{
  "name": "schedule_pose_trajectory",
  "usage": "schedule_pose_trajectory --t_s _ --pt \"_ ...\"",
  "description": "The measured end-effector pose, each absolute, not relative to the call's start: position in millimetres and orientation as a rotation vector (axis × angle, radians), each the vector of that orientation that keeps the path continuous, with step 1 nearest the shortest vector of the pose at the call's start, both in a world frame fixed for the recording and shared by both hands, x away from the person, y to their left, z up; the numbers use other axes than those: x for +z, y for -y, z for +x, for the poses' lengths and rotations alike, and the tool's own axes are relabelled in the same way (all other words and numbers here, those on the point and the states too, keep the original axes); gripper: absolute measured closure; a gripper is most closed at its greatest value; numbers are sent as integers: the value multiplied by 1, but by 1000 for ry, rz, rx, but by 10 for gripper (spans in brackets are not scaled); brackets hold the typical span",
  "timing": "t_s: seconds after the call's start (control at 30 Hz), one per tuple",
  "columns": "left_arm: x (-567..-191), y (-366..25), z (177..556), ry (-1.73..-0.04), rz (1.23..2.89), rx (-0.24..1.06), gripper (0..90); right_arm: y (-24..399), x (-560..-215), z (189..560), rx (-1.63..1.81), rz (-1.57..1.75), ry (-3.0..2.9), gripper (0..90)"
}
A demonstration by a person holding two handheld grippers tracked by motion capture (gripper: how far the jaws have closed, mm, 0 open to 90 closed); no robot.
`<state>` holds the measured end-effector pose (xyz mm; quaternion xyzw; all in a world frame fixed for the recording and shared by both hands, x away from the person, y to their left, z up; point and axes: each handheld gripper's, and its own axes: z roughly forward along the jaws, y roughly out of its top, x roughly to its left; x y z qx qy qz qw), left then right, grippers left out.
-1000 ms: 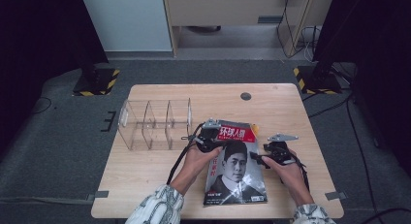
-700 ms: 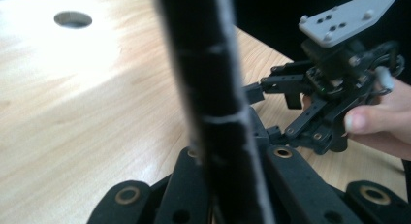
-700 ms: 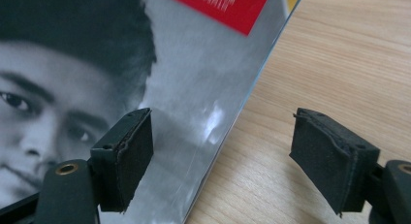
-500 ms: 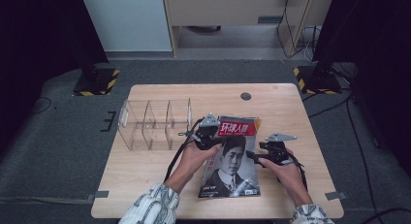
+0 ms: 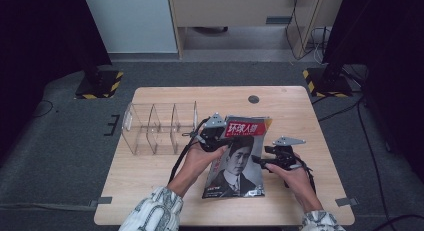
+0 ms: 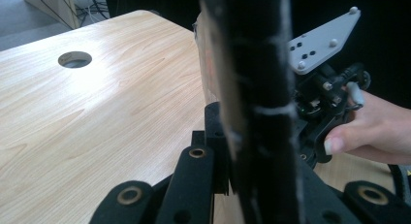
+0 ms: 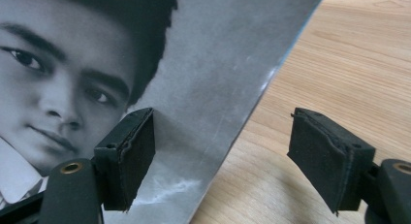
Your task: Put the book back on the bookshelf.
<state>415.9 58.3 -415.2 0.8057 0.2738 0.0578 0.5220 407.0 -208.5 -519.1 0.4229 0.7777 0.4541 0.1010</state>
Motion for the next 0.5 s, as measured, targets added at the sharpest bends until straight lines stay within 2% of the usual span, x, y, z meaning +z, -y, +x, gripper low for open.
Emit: schedule_pose_trajectory --t_s 0.17,0.5 --pt "-413 -59 416 -649 1931 141 861 204 -517 407 1356 1235 -2311 250" --pt "-402 -63 417 -633 1914 151 861 198 -514 405 1381 1174 -2326 316"
